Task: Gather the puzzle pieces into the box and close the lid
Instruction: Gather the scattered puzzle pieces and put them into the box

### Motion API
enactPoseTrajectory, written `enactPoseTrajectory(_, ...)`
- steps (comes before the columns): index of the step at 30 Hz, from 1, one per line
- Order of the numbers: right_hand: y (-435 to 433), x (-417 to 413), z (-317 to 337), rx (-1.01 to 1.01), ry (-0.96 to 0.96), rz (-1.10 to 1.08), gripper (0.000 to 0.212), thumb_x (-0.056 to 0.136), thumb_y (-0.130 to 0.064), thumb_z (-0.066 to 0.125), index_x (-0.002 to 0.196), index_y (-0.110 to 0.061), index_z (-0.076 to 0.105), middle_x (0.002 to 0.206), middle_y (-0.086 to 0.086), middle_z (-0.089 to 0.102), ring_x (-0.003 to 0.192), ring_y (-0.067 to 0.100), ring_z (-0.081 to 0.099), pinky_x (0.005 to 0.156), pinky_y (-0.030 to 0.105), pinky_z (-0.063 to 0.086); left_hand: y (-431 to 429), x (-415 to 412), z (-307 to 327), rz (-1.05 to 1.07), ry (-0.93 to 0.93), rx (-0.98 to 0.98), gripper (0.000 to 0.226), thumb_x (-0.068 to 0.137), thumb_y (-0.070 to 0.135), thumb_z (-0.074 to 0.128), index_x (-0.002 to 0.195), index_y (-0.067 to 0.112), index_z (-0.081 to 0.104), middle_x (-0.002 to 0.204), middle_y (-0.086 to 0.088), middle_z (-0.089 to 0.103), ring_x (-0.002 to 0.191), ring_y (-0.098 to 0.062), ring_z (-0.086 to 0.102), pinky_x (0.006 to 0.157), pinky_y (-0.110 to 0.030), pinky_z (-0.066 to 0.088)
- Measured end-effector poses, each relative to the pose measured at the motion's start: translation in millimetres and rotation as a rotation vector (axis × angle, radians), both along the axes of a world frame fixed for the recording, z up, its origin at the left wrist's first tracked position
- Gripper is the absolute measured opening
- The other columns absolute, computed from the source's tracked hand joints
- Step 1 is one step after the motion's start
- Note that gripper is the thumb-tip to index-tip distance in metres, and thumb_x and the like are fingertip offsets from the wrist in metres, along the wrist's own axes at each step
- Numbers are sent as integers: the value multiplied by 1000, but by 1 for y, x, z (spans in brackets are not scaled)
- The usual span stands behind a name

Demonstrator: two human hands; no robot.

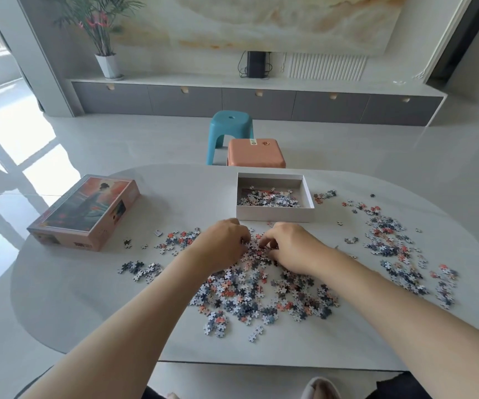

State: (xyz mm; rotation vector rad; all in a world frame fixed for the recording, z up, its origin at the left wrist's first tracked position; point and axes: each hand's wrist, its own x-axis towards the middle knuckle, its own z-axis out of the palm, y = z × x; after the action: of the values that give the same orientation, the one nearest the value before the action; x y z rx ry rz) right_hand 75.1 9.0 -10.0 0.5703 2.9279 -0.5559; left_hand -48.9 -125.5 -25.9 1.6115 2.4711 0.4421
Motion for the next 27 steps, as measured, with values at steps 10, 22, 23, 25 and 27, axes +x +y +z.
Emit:
enactPoseTrajectory(10,30,-15,21,-184,100,-139,14,88,-13,72,94,-24,77,94,-8,72,74,5,65,66,19,50,29,-12,12,122,-223,127,16,87,16,68,102,20,70,92,7,66,62,1,55,57,-12,46)
enactPoseTrajectory(22,82,-39,13,20,501,-196,21,94,-16,61,110,-15,74,112,3,69,103,19,63,90,17,43,88,-39,17,244,-34,404,28,88,26,63,116,20,68,115,-2,64,101,-21,58,86,-25,40)
enactPoseTrajectory(23,84,-38,9,30,434,-163,21,95,-18,60,111,-16,74,114,3,69,105,21,62,93,24,46,88,-40,13,216,40,317,31,91,34,59,120,25,66,123,1,63,110,-22,55,93,-32,39)
enactPoseTrajectory(25,86,-37,7,47,389,-142,21,96,-20,59,109,-18,75,112,3,69,103,22,62,93,33,49,84,-41,5,164,146,180,36,95,45,49,125,31,61,134,5,56,121,-23,48,100,-40,32)
enactPoseTrajectory(27,87,-36,7,85,442,-164,20,95,-21,60,106,-19,76,107,3,68,98,23,63,90,35,51,79,-42,1,147,179,153,36,96,47,44,125,34,60,139,7,52,125,-23,44,102,-41,31)
